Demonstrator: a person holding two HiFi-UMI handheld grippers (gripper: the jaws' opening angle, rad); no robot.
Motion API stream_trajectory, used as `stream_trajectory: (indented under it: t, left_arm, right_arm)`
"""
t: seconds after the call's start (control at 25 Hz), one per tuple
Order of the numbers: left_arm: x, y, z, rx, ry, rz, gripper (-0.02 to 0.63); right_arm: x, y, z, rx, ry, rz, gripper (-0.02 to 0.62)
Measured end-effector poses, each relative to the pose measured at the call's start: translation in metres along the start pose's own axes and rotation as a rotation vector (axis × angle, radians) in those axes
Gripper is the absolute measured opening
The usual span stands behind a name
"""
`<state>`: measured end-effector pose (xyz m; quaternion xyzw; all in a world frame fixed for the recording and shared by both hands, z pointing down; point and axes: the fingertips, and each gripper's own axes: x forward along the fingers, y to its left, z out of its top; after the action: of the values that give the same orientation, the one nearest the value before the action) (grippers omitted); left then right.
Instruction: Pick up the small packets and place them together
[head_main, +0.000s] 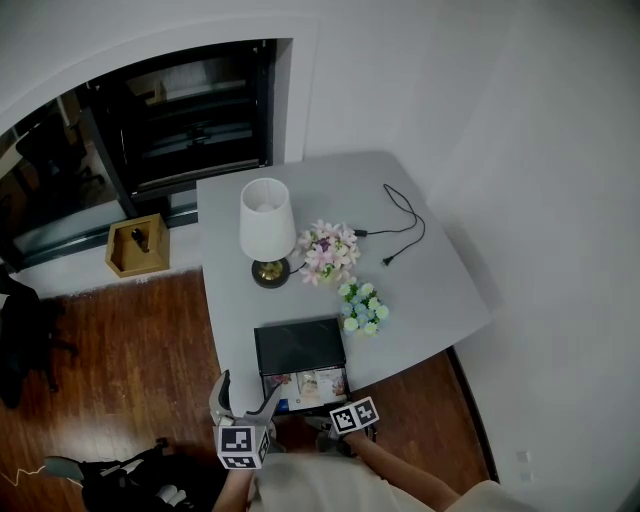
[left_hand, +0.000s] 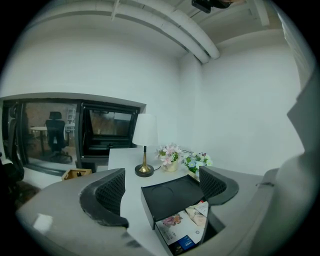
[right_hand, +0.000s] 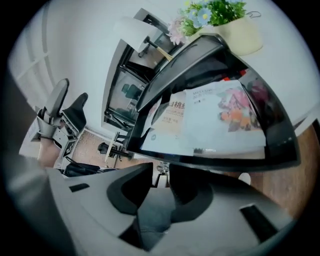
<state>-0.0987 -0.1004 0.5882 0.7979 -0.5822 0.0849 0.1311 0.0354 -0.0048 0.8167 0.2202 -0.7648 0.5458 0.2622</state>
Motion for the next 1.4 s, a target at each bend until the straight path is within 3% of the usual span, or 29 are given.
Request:
stream_trajectory:
  t: [0.04,0.16,0.24,0.32,0.48,0.64,0.72,0.76,0.8,0.92,1.12,1.24,1.4]
  left_arm:
    - [0.0,-0.001,0.0,-0.002,-0.001,-0.001,0.446]
    - [0.002,-0.001,0.001,-0.008,-0.005,-0.003,0.446]
    - [0.002,-0.001,0.002,-0.007,-0.007,-0.004,0.446]
    - [0.002,-0.001,0.004,-0.006,-0.011,-0.002,0.446]
    - [0.002,-0.002,0.018,-0.003,-0.04,-0.008,0.446]
    - [0.002,-0.007,0.037,0.012,-0.086,-0.02,0.446]
    - [0.002,-0.01,0.047,0.027,-0.117,-0.026,0.446]
    - [0.002,-0.011,0.053,0.035,-0.134,-0.029,0.448]
    - [0.001,-0.012,0.06,0.043,-0.152,-0.03,0.448]
    - [-0.003,-0.014,0.08,0.058,-0.204,-0.027,0.469]
    - [-0.003,-0.01,0.097,0.016,-0.232,-0.015,0.497]
    - [-0.006,-0.006,0.097,0.009,-0.222,0.002,0.468]
    - [-0.012,0.0,0.098,0.043,-0.231,0.045,0.451]
  right_arm:
    - [-0.002,0.003,-0.001,-0.022,-0.007,0.015,0.117]
    - [-0.015,0.011,-0.006,-0.084,-0.01,0.042,0.239]
    - [-0.034,0.015,-0.004,-0.118,-0.041,0.028,0.239]
    - [-0.059,0.018,0.006,-0.147,-0.115,-0.001,0.238]
    - [-0.117,0.041,0.053,-0.241,-0.361,-0.025,0.239]
    - [-0.174,0.092,0.12,-0.538,-0.637,-0.092,0.244]
    - [-0.198,0.125,0.151,-0.697,-0.763,-0.124,0.365]
    - [-0.209,0.14,0.163,-0.763,-0.811,-0.137,0.367]
    - [-0.217,0.153,0.172,-0.824,-0.848,-0.153,0.408]
    - [-0.237,0.178,0.192,-0.976,-0.925,-0.223,0.41]
    - [-0.249,0.181,0.212,-0.98,-0.967,-0.29,0.409]
    - [-0.245,0.174,0.21,-0.937,-0.946,-0.23,0.37]
    - [-0.231,0.172,0.204,-0.922,-0.867,-0.175,0.37]
